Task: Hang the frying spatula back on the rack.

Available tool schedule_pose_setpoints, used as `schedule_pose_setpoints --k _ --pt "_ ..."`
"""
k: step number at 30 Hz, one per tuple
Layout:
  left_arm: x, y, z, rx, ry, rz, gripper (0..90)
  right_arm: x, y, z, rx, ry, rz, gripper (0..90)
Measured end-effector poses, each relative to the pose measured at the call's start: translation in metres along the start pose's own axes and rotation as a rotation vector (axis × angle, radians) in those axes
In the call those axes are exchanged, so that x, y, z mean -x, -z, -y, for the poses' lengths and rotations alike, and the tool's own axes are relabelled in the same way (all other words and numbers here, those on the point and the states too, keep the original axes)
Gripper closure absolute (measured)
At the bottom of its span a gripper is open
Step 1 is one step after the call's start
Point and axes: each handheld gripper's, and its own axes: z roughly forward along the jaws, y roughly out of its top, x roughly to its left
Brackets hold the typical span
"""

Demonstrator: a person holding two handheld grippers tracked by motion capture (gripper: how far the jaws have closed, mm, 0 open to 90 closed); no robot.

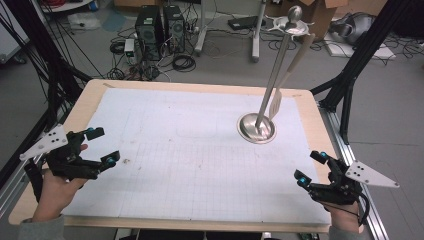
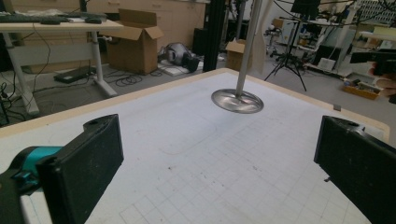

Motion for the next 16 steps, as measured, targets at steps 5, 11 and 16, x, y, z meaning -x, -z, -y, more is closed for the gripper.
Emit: schedule_pose_setpoints --k 5,11,16 --pt "0.0000 0.0002 0.0013 -0.002 0.004 -0.002 1.8 0.0055 0.0076 0.0020 0.026 -0.021 -0.005 11.6" --pt "0.0002 -0.0019 0.0028 -0.010 0.006 -0.003 1.8 0.0067 0.0085 0.0015 0.028 -0.025 -0.017 11.6" --pt "0.0003 -0.0032 0.0039 -0.013 0.011 -0.004 1.8 0.0054 0.0028 0.0005 0.026 -0.019 -0.031 11.6"
